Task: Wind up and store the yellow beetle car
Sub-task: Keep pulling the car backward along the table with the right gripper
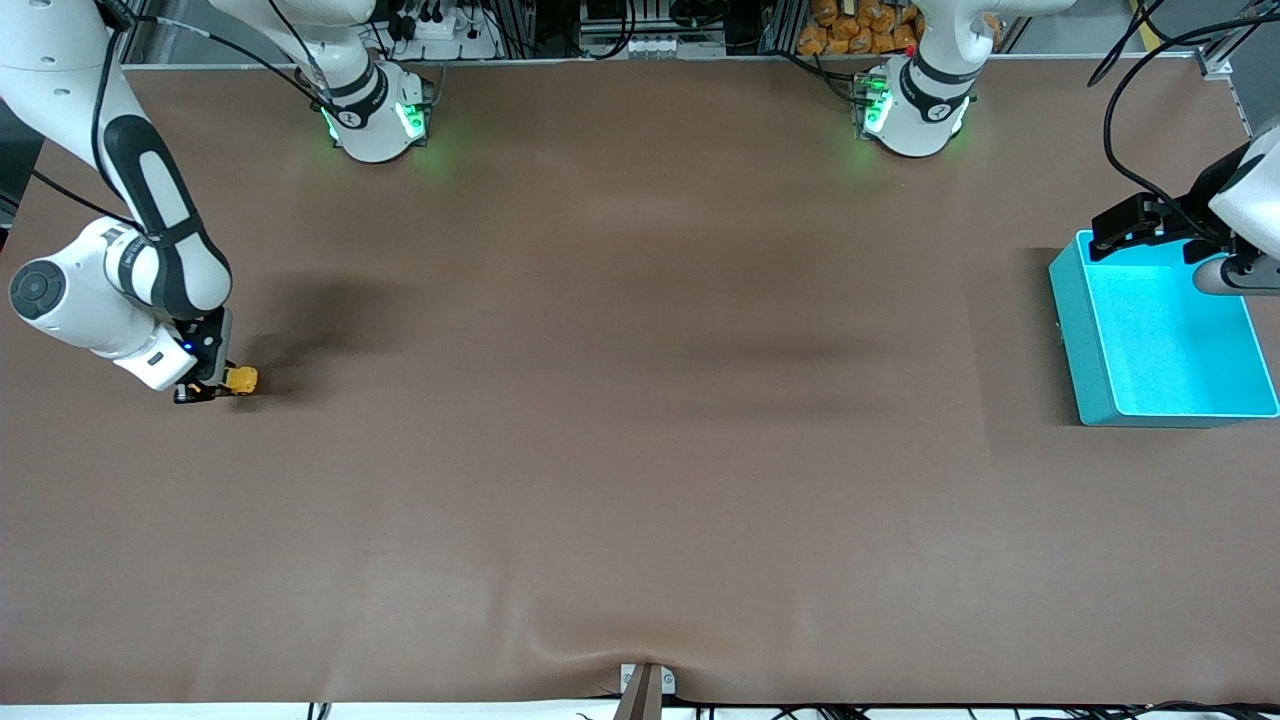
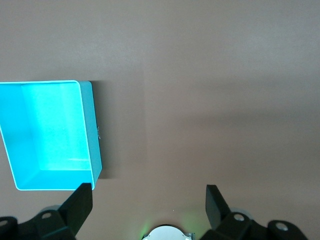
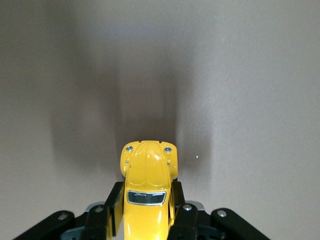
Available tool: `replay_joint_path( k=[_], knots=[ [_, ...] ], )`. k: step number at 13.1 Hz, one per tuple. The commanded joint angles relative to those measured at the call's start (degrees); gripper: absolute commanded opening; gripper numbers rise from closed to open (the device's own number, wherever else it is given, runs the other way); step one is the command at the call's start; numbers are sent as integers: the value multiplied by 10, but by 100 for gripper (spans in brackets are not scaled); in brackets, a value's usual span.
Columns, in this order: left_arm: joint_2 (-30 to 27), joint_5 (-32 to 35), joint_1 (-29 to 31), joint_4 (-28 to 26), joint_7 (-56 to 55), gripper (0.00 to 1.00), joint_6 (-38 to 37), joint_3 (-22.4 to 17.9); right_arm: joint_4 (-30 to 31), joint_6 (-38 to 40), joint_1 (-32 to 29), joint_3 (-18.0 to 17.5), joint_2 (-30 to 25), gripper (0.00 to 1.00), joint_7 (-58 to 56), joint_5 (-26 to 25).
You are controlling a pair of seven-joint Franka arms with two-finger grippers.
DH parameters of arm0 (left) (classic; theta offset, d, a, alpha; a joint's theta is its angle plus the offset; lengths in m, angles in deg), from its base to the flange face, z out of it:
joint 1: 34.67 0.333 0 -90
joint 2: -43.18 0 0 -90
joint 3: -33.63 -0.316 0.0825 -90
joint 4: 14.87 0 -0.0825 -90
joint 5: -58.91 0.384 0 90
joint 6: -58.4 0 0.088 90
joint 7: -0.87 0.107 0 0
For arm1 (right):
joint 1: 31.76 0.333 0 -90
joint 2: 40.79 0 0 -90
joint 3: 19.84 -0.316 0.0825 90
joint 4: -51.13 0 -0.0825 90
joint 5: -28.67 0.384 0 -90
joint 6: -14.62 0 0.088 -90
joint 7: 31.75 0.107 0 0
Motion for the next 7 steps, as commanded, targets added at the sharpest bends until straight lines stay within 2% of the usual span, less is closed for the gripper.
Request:
replay_joint_path(
  k=[1, 7],
  knots=[
    [2, -6, 2, 4, -8, 100, 6, 1, -16, -8, -24, -5, 36, 31, -27, 12],
    [1, -6, 2, 4, -10, 100, 6, 1, -40, -5, -43, -5, 59, 31, -50, 12]
  ],
)
